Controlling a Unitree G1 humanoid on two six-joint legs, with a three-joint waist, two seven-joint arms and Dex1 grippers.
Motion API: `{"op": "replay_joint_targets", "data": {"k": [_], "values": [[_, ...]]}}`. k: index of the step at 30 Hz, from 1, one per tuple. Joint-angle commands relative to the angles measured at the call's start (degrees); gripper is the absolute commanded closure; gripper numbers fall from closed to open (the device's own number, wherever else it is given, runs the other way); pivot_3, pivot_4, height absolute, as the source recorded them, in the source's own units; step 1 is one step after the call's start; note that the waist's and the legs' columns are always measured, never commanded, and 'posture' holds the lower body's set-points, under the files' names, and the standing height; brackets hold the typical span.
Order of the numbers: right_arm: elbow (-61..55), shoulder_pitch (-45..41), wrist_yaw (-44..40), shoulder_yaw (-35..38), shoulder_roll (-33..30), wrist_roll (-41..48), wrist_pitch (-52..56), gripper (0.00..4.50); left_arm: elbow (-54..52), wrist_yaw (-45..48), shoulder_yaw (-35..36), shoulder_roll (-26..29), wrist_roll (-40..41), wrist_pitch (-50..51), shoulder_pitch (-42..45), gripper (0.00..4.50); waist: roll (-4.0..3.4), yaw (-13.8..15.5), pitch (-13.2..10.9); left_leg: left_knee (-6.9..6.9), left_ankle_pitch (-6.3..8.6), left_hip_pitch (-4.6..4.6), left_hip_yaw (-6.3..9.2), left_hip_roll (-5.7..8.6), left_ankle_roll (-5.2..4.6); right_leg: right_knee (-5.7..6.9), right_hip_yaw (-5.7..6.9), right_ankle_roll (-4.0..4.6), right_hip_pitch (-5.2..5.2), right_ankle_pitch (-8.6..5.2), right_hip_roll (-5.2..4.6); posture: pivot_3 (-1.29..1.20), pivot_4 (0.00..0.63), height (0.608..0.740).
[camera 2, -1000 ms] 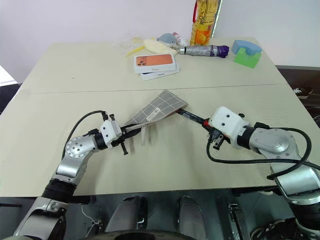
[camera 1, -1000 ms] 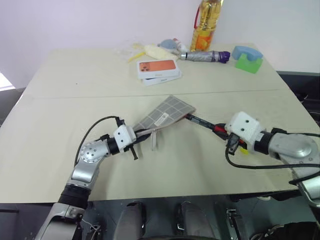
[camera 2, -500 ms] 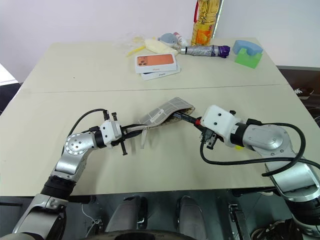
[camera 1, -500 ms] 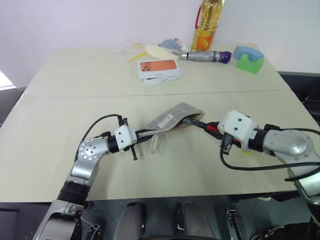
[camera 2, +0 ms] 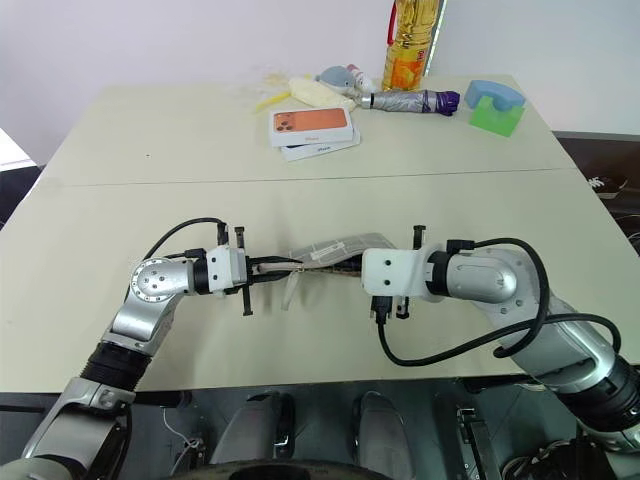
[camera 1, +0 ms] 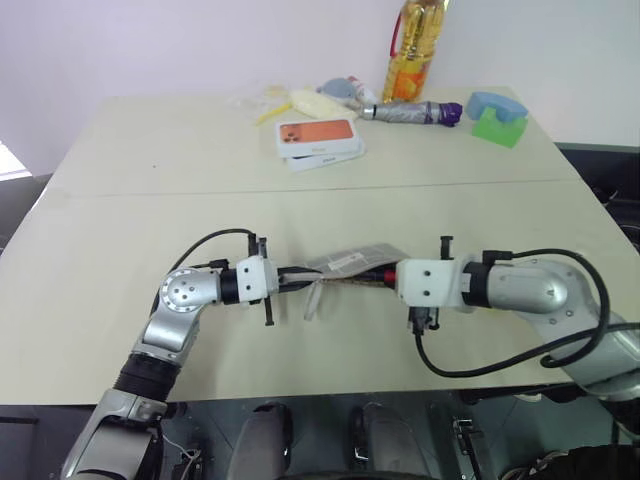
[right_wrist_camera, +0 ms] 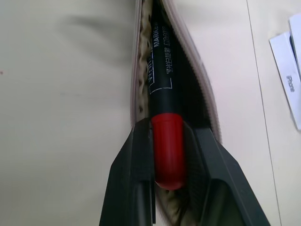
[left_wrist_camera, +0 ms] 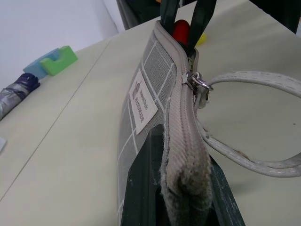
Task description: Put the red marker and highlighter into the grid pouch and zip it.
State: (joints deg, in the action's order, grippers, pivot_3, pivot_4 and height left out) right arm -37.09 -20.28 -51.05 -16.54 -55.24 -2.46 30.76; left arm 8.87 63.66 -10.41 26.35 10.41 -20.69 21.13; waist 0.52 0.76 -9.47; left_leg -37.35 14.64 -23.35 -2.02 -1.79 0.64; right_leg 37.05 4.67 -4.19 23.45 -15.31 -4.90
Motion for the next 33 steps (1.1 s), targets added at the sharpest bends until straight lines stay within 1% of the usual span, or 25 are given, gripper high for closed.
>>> {"op": "replay_joint_targets", "data": {"k": [1,3,5,7,8,9,11,12,14,15,16,17,18,20,23,25,28,32,33], "values": [[-3.4,0.1,0.7,3.8,1.2,1.3,1.4,1.83,-1.4,-0.4,0.4,0.1,0.7,-0.4,0.8,4.50,0.00,0.0,0.0,0.00,0.00,0.00,0.00,0.00,0.00,0.00,0.00,0.00,0.00,0.00,0.00,0.00,0.150,0.740],[-4.8,1.1,1.1,8.0,2.9,4.5,4.2,0.81,-1.0,-1.4,0.7,-0.2,0.5,-0.4,0.6,4.50,0.00,0.0,0.0,-0.02,0.00,0.00,0.00,0.00,0.00,0.01,0.00,0.00,-0.01,0.00,0.00,0.00,0.150,0.740],[-7.3,2.7,1.0,13.6,5.1,9.6,8.7,0.81,-0.7,-2.3,0.6,-0.5,0.1,-0.3,0.3,4.50,0.00,0.1,0.0,-0.01,0.00,0.00,0.02,0.00,0.00,0.01,0.00,0.00,-0.02,0.00,0.00,0.00,0.150,0.740],[-9.6,4.5,1.8,21.8,8.8,16.2,14.7,0.81,-0.2,-4.1,0.6,-1.4,-0.3,0.2,0.1,4.50,0.00,0.2,0.0,-0.02,0.00,-0.01,0.03,0.00,0.00,0.01,0.01,0.00,-0.03,0.01,-0.01,0.00,0.150,0.740],[-10.1,6.1,2.6,26.8,10.6,18.5,17.7,0.81,0.1,-5.4,0.6,-2.1,-0.7,0.5,0.1,4.50,0.00,0.2,0.0,-0.04,0.00,-0.01,0.06,-0.01,0.00,0.01,0.03,0.00,-0.05,0.01,-0.02,0.00,0.150,0.740],[-10.5,7.2,3.3,30.1,11.7,20.1,19.8,0.81,0.3,-6.3,0.6,-2.6,-1.0,0.7,0.1,4.50,0.01,0.3,0.0,-0.04,0.00,-0.01,0.07,0.00,0.00,0.02,0.03,0.00,-0.06,0.01,-0.02,0.00,0.150,0.740],[-10.6,10.1,5.2,35.4,13.4,21.2,21.7,0.81,0.8,-7.7,0.4,-3.4,-1.8,0.8,0.1,4.50,0.03,0.4,0.0,-0.08,0.00,-0.01,0.12,0.00,0.00,0.00,0.08,-0.01,-0.12,0.01,-0.04,0.00,0.150,0.740],[-9.4,11.3,7.6,38.5,15.5,21.6,24.4,0.81,1.7,-8.9,0.2,-4.2,-2.3,0.8,0.4,4.50,0.03,0.4,0.0,-0.07,0.00,0.00,0.12,0.02,0.00,0.00,0.09,-0.01,-0.14,0.01,-0.07,0.00,0.150,0.740],[-8.1,12.8,11.2,42.3,18.0,22.5,28.3,0.81,2.7,-10.4,0.0,-5.3,-3.0,0.9,0.8,4.50,0.01,0.4,0.0,-0.08,0.00,0.02,0.11,0.02,0.00,0.01,0.08,-0.01,-0.15,0.01,-0.07,0.00,0.150,0.740],[-7.4,13.4,13.1,43.9,19.5,22.7,30.5,0.54,3.2,-11.0,-0.2,-5.8,-3.4,1.0,0.9,4.50,0.01,0.2,0.0,-0.08,0.00,0.02,0.10,0.04,0.00,0.04,0.07,0.00,-0.13,0.01,-0.07,0.00,0.150,0.740],[-6.6,14.4,15.2,45.1,20.9,22.3,32.7,0.26,3.9,-11.7,-0.4,-6.5,-3.8,0.7,1.2,4.50,0.01,0.1,0.0,-0.08,0.00,0.02,0.10,0.04,0.00,0.05,0.07,0.00,-0.13,0.01,-0.07,0.00,0.150,0.740],[-4.7,14.5,21.8,46.1,24.2,18.5,35.4,0.03,5.2,-12.9,-0.7,-7.8,-4.4,0.6,1.9,4.50,0.02,0.1,0.0,-0.07,0.00,0.04,0.12,0.04,0.00,0.05,0.07,0.00,-0.14,0.01,-0.05,0.00,0.150,0.740],[-3.3,14.1,27.4,47.1,27.4,15.6,38.5,0.03,6.4,-13.9,-0.9,-9.0,-5.0,0.3,2.6,4.50,0.03,0.1,0.0,-0.06,0.00,0.06,0.12,0.04,0.00,0.05,0.07,0.00,-0.15,0.01,-0.04,0.00,0.150,0.740],[-2.6,13.9,34.6,47.1,31.9,12.2,41.4,0.03,8.0,-15.1,-1.3,-10.8,-5.8,0.1,3.6,4.50,0.00,0.2,0.1,-0.08,0.00,0.04,0.11,0.06,0.00,0.08,0.07,0.00,-0.14,0.02,-0.06,0.00,0.150,0.740],[-2.8,12.3,40.7,47.1,36.9,9.6,44.8,0.03,9.0,-15.4,-1.7,-12.1,-6.2,-0.4,4.1,4.50,-0.09,-0.1,0.1,-0.05,0.00,0.00,0.07,0.09,0.00,0.10,0.01,-0.01,-0.05,0.01,-0.09,0.00,0.150,0.740],[-1.1,10.6,45.7,48.6,41.9,7.7,45.9,0.03,9.4,-15.3,-2.1,-12.6,-6.3,-0.6,4.4,4.50,-0.10,-0.2,0.1,-0.01,0.00,0.01,0.06,0.08,-0.01,0.11,-0.02,-0.01,-0.02,0.01,-0.04,0.00,0.150,0.740],[0.6,8.6,49.8,50.3,47.1,6.3,46.6,0.03,9.6,-14.9,-2.3,-12.8,-6.0,-0.9,4.5,4.50,-0.14,-0.1,0.1,0.01,0.00,0.04,0.10,0.04,-0.01,0.12,-0.01,0.00,-0.03,0.01,0.06,0.00,0.150,0.740],[2.3,6.3,50.8,51.3,51.8,7.8,46.8,0.03,9.8,-14.8,-2.1,-12.7,-5.8,-1.2,4.5,4.50,-0.15,-0.1,0.1,0.01,0.00,0.02,0.08,0.04,-0.01,0.11,-0.04,0.00,-0.02,0.01,0.05,0.00,0.150,0.740],[2.8,6.0,51.4,51.4,52.3,7.7,46.7,0.27,9.8,-14.9,-2.1,-12.6,-5.8,-1.2,4.5,4.50,-0.15,-0.1,0.1,0.01,0.00,0.03,0.09,0.04,-0.01,0.11,-0.04,0.00,-0.02,0.01,0.05,0.00,0.150,0.740]]}}
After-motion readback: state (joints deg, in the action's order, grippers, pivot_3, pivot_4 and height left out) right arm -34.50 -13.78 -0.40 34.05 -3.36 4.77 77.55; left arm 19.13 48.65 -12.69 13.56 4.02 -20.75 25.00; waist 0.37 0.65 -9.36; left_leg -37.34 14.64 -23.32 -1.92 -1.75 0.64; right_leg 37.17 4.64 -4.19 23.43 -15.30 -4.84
